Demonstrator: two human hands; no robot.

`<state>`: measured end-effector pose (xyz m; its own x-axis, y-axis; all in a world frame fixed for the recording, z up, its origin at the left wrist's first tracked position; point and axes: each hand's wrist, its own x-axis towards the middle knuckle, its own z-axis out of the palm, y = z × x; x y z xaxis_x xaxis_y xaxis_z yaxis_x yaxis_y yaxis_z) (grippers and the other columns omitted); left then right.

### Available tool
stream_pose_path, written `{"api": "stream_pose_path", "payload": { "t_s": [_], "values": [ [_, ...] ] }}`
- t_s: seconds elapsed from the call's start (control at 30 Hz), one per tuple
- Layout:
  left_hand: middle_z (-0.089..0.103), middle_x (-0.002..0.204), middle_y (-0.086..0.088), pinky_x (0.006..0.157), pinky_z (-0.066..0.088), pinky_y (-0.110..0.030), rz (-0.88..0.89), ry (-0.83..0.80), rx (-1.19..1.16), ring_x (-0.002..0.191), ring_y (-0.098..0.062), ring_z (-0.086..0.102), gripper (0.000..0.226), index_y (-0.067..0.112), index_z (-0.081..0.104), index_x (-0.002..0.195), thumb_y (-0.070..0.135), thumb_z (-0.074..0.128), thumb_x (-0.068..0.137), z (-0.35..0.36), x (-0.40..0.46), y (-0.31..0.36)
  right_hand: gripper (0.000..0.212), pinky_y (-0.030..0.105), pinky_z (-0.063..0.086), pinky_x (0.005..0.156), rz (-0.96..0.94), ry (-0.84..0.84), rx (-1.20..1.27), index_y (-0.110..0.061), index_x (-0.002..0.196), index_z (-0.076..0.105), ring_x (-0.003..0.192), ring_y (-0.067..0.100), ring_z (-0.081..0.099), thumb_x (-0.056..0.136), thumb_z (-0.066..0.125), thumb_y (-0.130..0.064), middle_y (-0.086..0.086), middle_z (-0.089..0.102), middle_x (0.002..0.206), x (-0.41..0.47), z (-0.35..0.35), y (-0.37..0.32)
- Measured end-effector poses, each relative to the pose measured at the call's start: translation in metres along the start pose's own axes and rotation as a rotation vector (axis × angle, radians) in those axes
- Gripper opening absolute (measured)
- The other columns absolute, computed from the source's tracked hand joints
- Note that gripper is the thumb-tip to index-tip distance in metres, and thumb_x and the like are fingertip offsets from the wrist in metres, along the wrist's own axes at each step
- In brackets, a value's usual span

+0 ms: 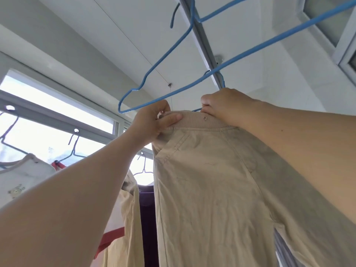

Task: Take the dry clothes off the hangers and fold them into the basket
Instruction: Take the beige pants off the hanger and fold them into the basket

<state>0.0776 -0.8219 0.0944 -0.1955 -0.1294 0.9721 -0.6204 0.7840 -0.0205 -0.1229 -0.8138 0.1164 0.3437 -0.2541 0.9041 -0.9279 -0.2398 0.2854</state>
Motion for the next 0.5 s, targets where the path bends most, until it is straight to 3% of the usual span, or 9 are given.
{"api": "stream_pose_path", "payload": {
  "t_s": [0.17,0.3,0.5],
  "values": [
    [0.041,0.063,0.004,0.046,0.028,-0.01,-0.01,0.051,-0.067,0.06,-0.008,0.038,0.037,0.019,0.04,0.06,0.029,0.067,0.082,-0.002,-0.007,-0.007,0.024,0.027,0.031,0.053,0.018,-0.023,-0.006,-0.014,0.085,0.047,0.06,0.012,0.04,0.099,0.039,-0.031,0.0,0.042,0.067,0.0,-0.002,-0.003],
    [0.043,0.065,0.003,0.048,0.029,-0.011,-0.025,0.096,-0.072,0.063,-0.01,0.04,0.034,0.017,0.041,0.063,0.029,0.066,0.083,-0.004,-0.016,-0.019,0.023,0.028,0.032,0.053,0.005,-0.045,-0.015,-0.014,0.085,0.046,0.066,0.017,0.046,0.1,0.038,-0.03,0.001,0.044,0.068,0.001,-0.001,-0.006],
    [0.044,0.065,0.002,0.06,0.034,-0.026,-0.07,0.13,-0.114,0.067,-0.013,0.042,0.035,0.018,0.041,0.062,0.03,0.067,0.082,-0.01,-0.028,-0.03,0.023,0.029,0.032,0.052,-0.03,-0.018,-0.052,-0.014,0.084,0.043,0.064,0.018,0.045,0.1,0.036,-0.029,0.003,0.042,0.068,0.003,0.006,-0.011]
  ]
}}
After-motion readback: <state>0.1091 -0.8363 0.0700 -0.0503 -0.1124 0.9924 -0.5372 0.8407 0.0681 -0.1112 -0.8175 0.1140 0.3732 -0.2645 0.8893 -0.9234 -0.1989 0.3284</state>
